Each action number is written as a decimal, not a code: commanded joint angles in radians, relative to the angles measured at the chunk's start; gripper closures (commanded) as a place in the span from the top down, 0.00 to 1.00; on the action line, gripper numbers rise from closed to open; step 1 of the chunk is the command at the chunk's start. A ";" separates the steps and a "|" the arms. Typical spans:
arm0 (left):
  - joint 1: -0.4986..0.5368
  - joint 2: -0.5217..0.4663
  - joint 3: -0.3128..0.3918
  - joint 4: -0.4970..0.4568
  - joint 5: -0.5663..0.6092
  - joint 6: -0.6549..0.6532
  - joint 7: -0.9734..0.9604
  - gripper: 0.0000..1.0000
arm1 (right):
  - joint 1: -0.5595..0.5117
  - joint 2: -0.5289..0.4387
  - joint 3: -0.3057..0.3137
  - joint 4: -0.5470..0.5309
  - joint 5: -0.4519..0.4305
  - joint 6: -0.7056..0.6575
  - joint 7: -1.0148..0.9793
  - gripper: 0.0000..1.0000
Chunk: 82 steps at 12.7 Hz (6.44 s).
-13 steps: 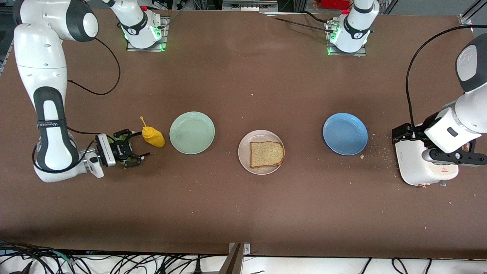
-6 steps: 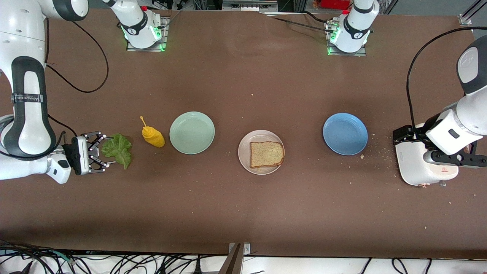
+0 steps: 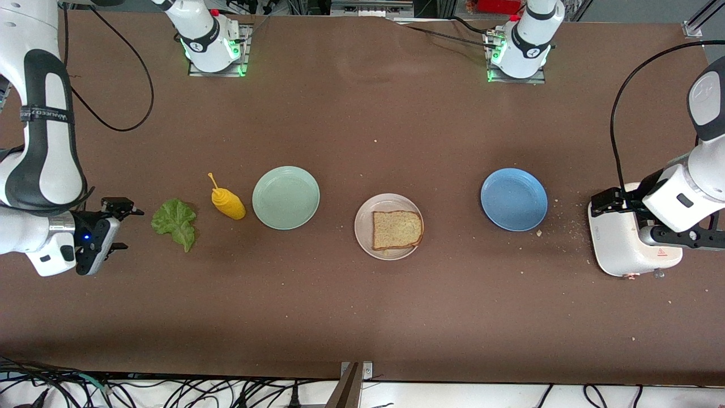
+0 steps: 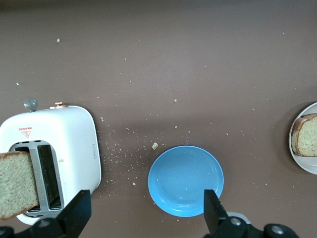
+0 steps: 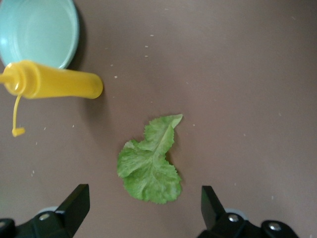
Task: Make sandwich in beige plate with both arms
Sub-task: 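Release the mustard and move the right gripper to the lettuce leaf, then lower the right gripper onto the lettuce leaf and grasp it, then lift the lettuce leaf and carry it over the bread on the beige plate, then lower the lettuce onto the bread and open the right gripper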
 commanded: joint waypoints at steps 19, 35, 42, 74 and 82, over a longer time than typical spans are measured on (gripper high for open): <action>0.000 -0.041 -0.016 0.011 0.010 -0.018 0.008 1.00 | 0.081 -0.020 0.037 -0.458 -0.294 0.539 1.109 1.00; 0.003 -0.081 -0.017 0.011 -0.008 -0.109 0.057 1.00 | 0.073 0.026 0.035 -0.454 -0.291 0.616 1.078 0.00; 0.004 -0.081 -0.017 0.011 -0.008 -0.109 0.061 1.00 | 0.096 -0.122 0.049 -0.366 -0.344 0.417 0.971 0.00; 0.031 -0.081 -0.009 0.011 -0.005 -0.118 0.094 1.00 | 0.514 0.201 0.412 -0.174 -0.022 1.127 1.096 0.00; 0.090 -0.079 -0.003 0.011 0.006 -0.119 0.238 1.00 | 0.552 0.287 0.413 -0.156 -0.033 1.280 1.084 0.00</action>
